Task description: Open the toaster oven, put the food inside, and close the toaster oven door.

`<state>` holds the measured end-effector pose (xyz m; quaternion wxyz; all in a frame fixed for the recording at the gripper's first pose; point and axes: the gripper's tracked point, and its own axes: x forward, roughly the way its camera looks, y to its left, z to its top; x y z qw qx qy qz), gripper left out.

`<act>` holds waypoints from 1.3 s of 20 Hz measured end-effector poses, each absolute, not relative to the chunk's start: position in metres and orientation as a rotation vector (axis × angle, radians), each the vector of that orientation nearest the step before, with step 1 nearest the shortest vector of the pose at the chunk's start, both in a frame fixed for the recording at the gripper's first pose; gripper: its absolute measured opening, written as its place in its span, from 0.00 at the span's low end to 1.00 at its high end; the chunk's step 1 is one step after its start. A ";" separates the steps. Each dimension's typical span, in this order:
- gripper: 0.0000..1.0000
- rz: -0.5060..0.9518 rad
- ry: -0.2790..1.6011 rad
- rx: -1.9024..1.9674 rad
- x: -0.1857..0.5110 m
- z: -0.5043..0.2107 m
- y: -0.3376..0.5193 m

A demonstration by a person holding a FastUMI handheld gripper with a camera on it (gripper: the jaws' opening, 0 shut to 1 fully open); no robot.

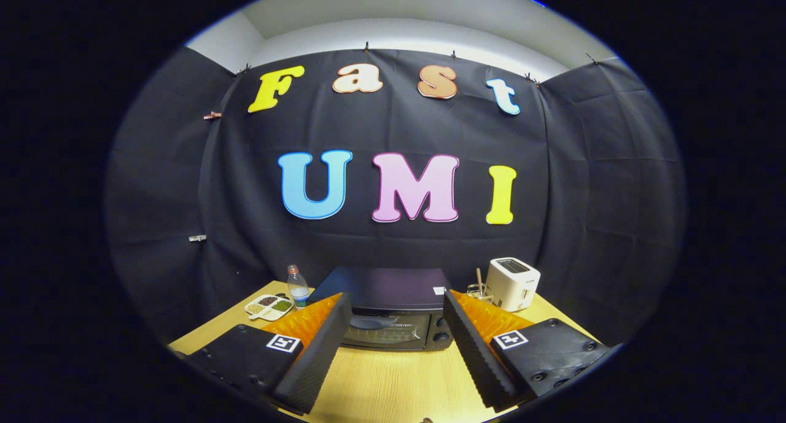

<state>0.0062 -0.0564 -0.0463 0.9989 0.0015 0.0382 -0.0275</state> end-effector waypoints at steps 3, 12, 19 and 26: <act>0.98 -0.088 0.053 -0.005 -0.019 -0.027 -0.080; 0.98 -0.063 0.007 0.024 -0.043 0.002 -0.108; 0.98 -0.021 0.012 0.013 -0.045 0.002 -0.104; 0.98 -0.020 0.024 0.010 -0.043 -0.001 -0.107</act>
